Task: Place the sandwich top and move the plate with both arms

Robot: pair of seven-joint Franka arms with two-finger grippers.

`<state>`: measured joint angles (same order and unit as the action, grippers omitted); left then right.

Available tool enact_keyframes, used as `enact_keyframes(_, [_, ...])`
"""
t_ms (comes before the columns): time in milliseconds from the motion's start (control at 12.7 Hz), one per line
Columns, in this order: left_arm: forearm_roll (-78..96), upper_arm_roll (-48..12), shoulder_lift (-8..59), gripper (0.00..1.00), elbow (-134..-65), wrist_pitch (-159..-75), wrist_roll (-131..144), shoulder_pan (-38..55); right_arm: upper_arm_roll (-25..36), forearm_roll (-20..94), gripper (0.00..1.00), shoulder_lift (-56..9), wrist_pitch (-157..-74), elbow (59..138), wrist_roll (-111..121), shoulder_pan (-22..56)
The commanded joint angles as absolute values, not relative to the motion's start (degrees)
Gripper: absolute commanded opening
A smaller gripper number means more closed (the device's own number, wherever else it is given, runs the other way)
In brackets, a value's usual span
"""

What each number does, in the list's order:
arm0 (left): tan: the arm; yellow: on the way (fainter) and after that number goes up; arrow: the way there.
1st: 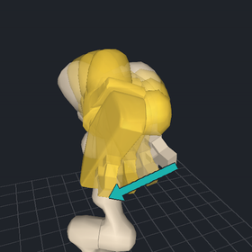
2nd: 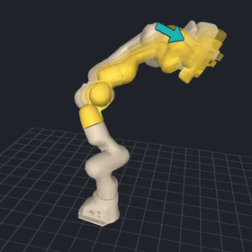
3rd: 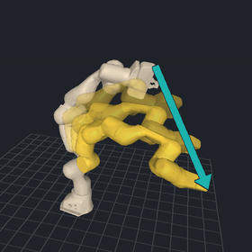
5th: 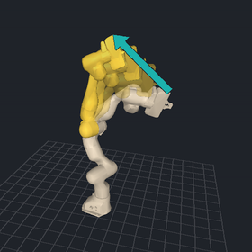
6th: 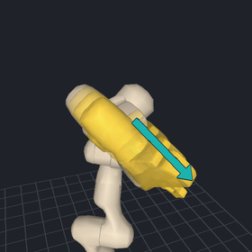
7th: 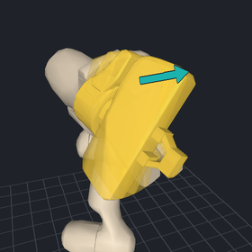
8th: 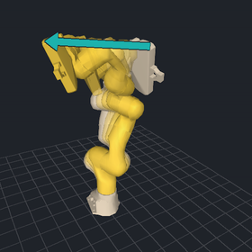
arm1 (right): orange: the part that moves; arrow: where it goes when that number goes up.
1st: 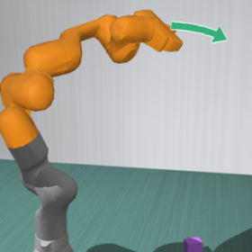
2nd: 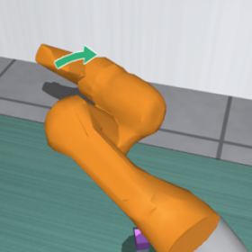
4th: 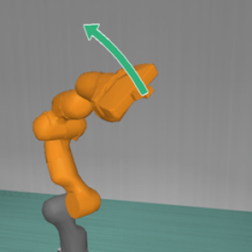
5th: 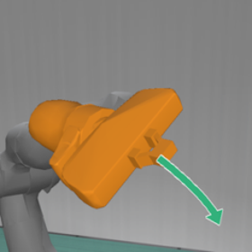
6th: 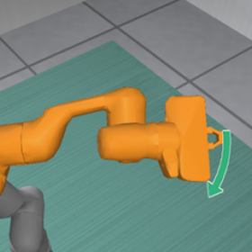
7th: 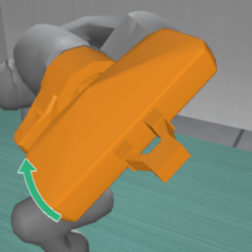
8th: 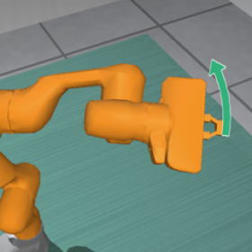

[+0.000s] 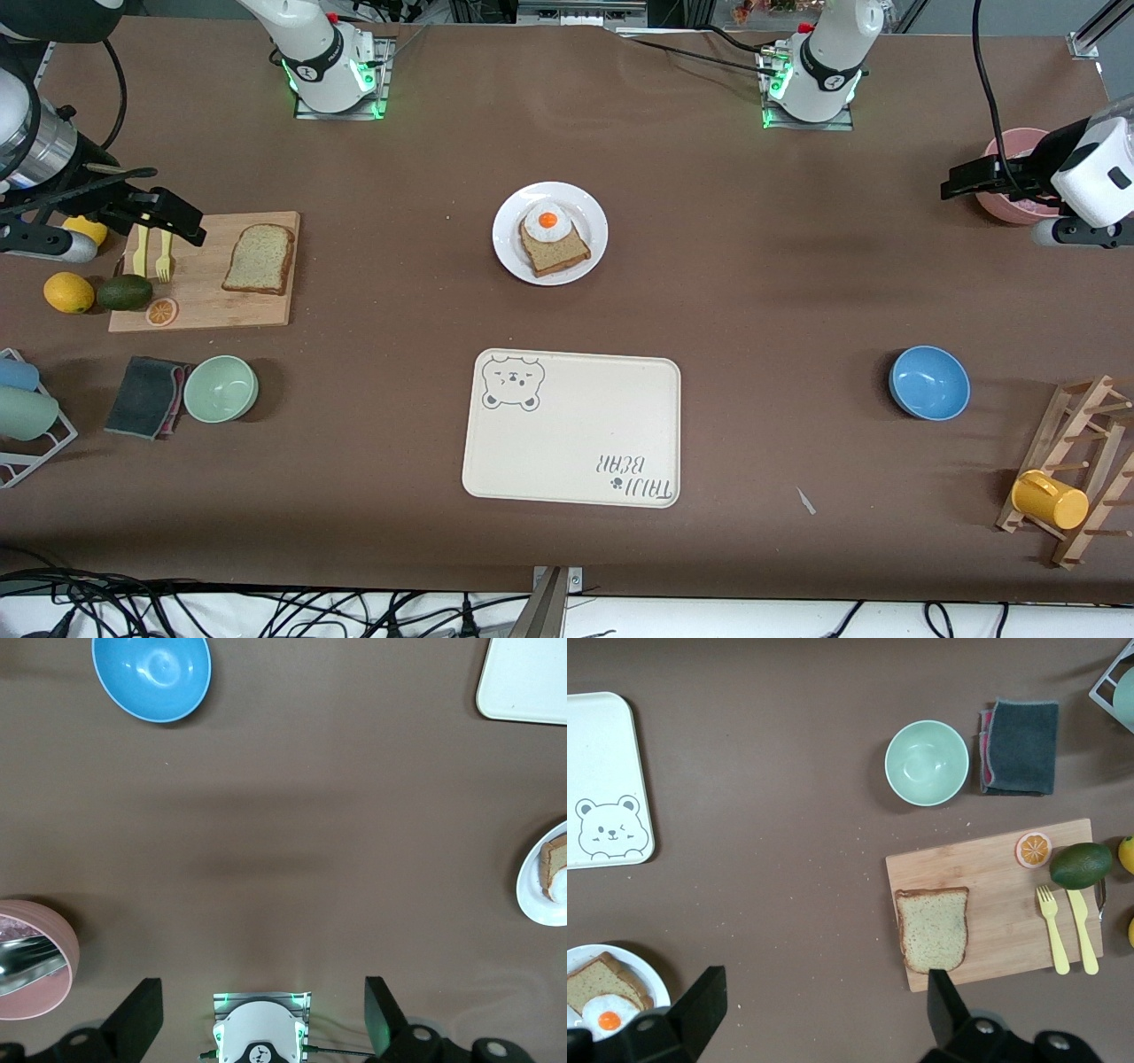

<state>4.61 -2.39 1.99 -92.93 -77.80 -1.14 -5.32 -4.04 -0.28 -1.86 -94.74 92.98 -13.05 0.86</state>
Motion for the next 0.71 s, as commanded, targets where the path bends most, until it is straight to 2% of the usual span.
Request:
enact_keyframes(0, [3.3,-2.5,1.5,1.0,-93.3,-78.9,-1.8,-6.1,-5.0,0.5,1.0,-2.3,-94.0,91.8,-11.9,-0.3])
enact_keyframes(158, [2.2,-2.5,-0.1,1.0,-96.5,-81.4,-1.8,-6.3,-5.0,0.4,1.0,-2.2,-93.7,91.9,-12.0,-0.2])
enact_keyframes(315, [0.5,-2.7,-4.5,1.0,-103.2,-86.7,-1.8,-6.1,-5.1,0.4,1.0,-2.3,-93.5,92.3,-11.2,-0.2])
enact_keyframes(631, [-2.5,-6.3,-5.2,1.0,-103.3,-87.6,-1.1,-6.0,-6.5,0.3,1.0,-2.5,-93.6,92.3,-12.0,-0.3])
